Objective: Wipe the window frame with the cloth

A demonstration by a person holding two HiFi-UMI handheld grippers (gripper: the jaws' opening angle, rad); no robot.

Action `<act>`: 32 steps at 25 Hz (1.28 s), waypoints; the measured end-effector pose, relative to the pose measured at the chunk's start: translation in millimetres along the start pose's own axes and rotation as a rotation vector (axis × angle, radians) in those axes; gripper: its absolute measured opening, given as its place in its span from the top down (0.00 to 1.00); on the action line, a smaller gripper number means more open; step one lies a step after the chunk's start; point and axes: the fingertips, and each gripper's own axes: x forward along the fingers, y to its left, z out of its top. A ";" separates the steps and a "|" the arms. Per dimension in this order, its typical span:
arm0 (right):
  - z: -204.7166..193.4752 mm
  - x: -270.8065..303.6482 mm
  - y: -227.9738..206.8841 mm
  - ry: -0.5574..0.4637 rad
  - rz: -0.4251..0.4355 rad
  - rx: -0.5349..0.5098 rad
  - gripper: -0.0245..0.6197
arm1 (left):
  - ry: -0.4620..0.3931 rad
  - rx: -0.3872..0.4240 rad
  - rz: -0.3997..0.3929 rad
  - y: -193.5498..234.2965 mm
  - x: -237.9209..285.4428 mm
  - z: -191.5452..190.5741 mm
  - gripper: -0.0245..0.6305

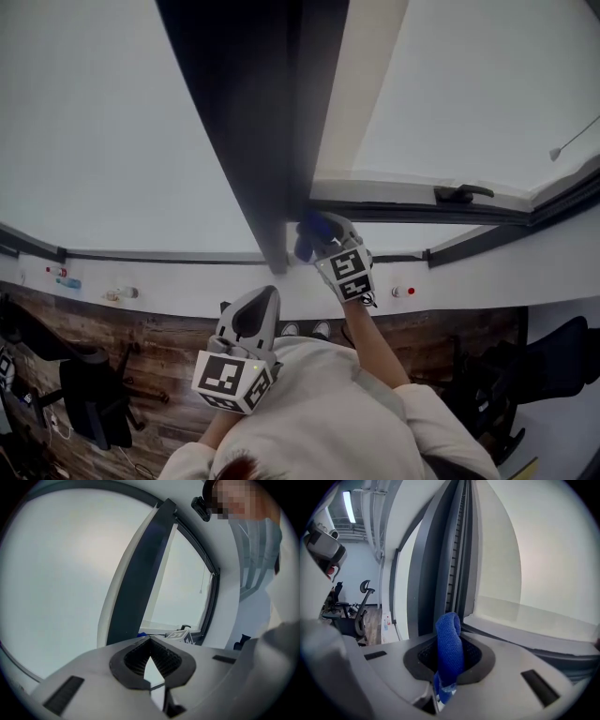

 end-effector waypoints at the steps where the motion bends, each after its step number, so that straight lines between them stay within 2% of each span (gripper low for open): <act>1: -0.3 0.0 0.0 0.000 0.000 -0.010 0.88 | -0.002 0.000 -0.002 -0.9 0.3 0.3 0.96; 4: -2.3 -0.4 -1.9 0.002 -0.003 -0.037 0.88 | -0.007 0.004 -0.009 -4.5 1.1 1.3 0.95; 16: -11.9 -21.1 -30.7 0.012 -0.063 0.018 0.88 | 0.001 0.008 -0.003 -13.6 -0.4 -3.0 0.96; 32: -20.4 -34.8 -50.1 0.014 -0.075 0.030 0.88 | 0.022 0.021 -0.035 -35.2 10.7 -7.7 0.95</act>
